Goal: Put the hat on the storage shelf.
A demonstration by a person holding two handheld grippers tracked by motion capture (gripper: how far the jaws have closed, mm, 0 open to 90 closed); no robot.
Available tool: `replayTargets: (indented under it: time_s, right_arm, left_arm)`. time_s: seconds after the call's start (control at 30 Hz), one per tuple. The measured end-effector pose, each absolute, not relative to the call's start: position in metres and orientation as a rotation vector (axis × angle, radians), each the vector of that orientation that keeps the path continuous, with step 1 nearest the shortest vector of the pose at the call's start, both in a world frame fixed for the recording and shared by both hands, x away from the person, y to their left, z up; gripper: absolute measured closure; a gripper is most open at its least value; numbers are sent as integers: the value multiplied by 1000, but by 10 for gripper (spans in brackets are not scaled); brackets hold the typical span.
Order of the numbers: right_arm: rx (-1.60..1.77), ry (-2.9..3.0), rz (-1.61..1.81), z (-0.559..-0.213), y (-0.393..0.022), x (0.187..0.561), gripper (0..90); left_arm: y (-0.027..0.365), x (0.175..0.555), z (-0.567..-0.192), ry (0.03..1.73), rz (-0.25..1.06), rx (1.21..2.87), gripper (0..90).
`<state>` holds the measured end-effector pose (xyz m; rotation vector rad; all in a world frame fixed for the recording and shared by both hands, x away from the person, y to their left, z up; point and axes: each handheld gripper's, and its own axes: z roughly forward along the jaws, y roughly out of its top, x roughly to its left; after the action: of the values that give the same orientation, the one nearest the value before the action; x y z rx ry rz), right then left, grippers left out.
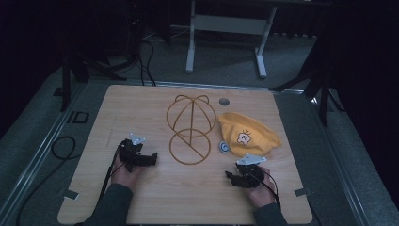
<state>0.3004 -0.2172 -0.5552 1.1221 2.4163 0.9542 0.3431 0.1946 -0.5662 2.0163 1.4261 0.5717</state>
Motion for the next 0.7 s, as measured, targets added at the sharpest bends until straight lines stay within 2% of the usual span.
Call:
replayTargets:
  time_s: [0.7]
  right_arm:
    - [1042,2518,927,-551,-220,298,429]
  left_arm:
    - [195,343,-566,1426,572,2016,1]
